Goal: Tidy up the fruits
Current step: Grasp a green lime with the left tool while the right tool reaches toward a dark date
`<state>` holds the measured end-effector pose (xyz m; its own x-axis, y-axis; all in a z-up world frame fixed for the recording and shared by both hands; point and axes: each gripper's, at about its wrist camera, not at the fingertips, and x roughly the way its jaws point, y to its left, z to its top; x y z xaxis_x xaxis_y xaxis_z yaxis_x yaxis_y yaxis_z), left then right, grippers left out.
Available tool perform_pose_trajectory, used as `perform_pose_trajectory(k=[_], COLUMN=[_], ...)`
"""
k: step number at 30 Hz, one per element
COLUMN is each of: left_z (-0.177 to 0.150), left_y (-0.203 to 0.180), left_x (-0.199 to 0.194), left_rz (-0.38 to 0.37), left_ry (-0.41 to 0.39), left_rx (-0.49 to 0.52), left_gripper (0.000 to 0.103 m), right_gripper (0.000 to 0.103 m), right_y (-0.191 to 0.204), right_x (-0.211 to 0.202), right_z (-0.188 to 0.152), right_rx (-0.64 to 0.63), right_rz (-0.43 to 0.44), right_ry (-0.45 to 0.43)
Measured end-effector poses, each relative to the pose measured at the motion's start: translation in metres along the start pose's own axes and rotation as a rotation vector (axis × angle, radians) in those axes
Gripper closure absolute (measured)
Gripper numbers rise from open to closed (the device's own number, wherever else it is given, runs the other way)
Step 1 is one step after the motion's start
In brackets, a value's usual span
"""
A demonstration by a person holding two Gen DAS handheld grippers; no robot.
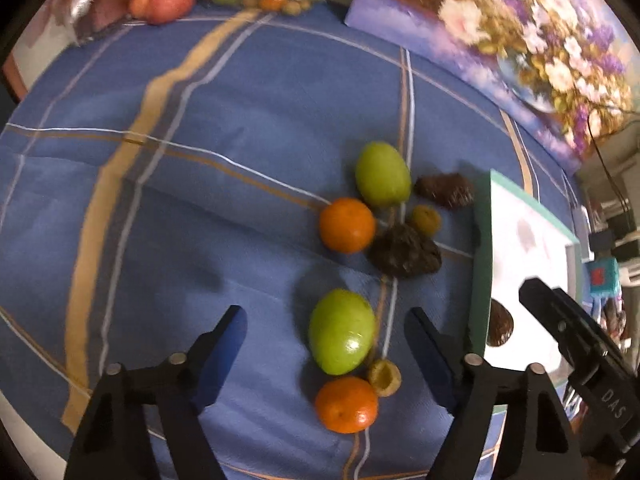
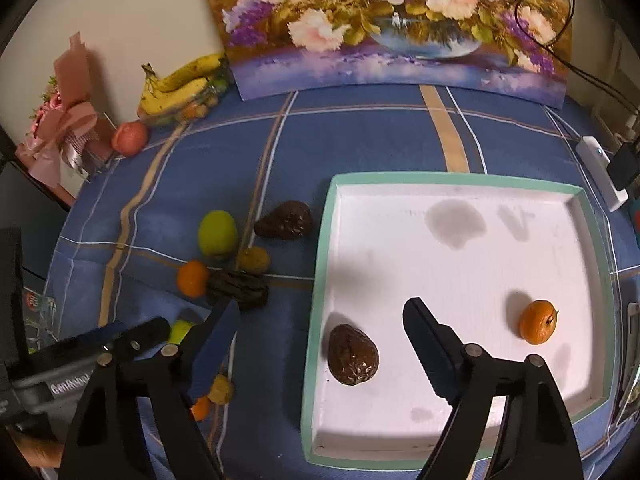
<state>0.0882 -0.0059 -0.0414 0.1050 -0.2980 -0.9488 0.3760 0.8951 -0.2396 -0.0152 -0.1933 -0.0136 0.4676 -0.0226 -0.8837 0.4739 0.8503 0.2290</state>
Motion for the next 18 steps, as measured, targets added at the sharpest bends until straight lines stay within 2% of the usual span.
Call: perform_pose_trajectory(k=[4, 8, 11, 12, 18], left_z=[-0.003, -0.005, -0.006, -0.005, 0.0], left_y=[-0.009, -0.016, -0.018, -0.019, -0.004], left_x=[0.007, 0.012, 0.014, 0.015, 0.005], left_rz=[-0.012, -0.01, 0.001, 0.008, -0.012], left_ry=[0.03, 0.041, 0.048, 0.046, -0.006], left_rx=[0.027, 0.047, 0.052, 0.057, -0.008], left_gripper=[0.038, 0.043, 0.055, 0.062, 0.062], right_gripper=[0.025, 0.026, 0.026, 0.026, 0.026], right_y=[-0.001, 0.0, 0.002, 0.003, 0.008], right_x=[0.004, 0.005, 0.006, 0.006, 0.009], right_z=[-0.001, -0.001, 0.0, 0.0, 0.004], right_rx=[0.002, 0.0, -0.002, -0.004, -0.009], right_rz=[0.006, 0.006, 0.005, 0.005, 0.014], right_ry=[0.007, 0.007, 0.005, 0.005, 0.001])
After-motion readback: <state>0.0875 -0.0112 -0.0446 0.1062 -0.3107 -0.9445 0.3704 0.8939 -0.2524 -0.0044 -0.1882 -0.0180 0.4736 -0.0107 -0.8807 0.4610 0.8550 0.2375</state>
